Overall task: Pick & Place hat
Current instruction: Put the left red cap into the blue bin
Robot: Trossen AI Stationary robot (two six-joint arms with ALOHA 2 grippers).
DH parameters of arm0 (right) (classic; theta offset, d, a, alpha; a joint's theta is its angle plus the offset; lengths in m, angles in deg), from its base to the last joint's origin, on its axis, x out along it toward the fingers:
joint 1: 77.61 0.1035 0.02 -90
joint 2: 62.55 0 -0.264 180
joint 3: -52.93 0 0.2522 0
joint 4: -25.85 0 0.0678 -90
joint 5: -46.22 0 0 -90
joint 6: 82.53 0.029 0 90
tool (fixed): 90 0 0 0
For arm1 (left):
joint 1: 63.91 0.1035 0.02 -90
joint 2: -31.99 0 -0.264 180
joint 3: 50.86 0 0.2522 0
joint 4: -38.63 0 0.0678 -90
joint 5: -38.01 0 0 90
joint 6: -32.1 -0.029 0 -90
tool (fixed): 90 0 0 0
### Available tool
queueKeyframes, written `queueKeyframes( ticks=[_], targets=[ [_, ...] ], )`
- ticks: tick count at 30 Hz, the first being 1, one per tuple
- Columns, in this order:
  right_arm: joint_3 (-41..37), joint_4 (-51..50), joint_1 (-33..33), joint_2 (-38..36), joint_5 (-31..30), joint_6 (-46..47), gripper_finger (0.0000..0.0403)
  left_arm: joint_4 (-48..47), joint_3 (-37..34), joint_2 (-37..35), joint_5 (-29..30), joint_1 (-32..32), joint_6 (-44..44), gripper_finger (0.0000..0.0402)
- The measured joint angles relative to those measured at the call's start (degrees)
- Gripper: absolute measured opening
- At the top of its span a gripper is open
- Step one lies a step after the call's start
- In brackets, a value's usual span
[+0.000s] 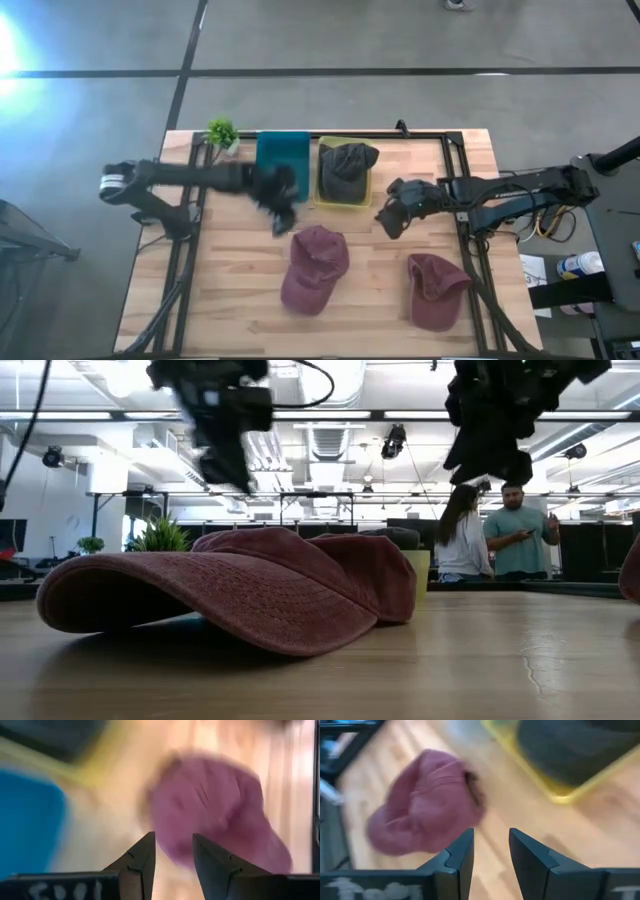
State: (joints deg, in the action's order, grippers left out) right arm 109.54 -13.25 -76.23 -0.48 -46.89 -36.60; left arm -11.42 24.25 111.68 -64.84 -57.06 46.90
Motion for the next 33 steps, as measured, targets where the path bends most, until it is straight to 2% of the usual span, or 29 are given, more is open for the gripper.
queueKeyframes(
  ticks=[5,8,10,12,15,18,20,25,28,33],
  targets=[
    [-2.51,9.3,1.82,2.21,3.08,-2.01,0.0119,7.48,-8.64,-3.66,3.83,-14.78,22.3,0.0121],
    [-2.03,10.87,2.52,5.74,5.37,-4.46,0.0119,17.32,-12.21,-3.16,4.02,-22.7,42.56,0.0121],
    [-0.9,10.93,3.38,8.65,6.6,-6.41,0.0119,24.76,-13.93,-2.29,6.25,-27.86,57.98,0.0121],
    [0.72,11.33,4.45,11.58,7.43,-8.18,0.0119,31.24,-15.15,-0.57,12.25,-33.1,70.18,0.0121],
    [3.7,11.2,5.94,16.69,7.89,-10.6,0.0123,39.09,-15.4,2.36,24.68,-40.77,83.92,0.0122],
    [7.37,10.98,6.39,21.29,8.2,-13.11,0.0138,40.7,-13.7,6.36,34.89,-47.1,95.9,0.0122],
    [9.92,11.16,6.39,24.22,8.26,-14.51,0.0151,40.31,-11.69,9.76,38.07,-50.02,102.39,0.0122],
    [16.43,10.09,5.89,31.04,8.29,-15.94,0.0184,40.75,-4.67,19.56,39.95,-52.9,114.48,0.0122],
    [20.46,7.61,5.71,35.06,8.26,-17.15,0.0198,40.37,-0.59,25.52,40.12,-52.83,116.23,0.0122],
    [25.37,0.97,5.73,40.8,9.04,-21.82,0.0207,38.42,4.11,31.59,45.66,-52.49,117.36,0.0122]
  ],
)
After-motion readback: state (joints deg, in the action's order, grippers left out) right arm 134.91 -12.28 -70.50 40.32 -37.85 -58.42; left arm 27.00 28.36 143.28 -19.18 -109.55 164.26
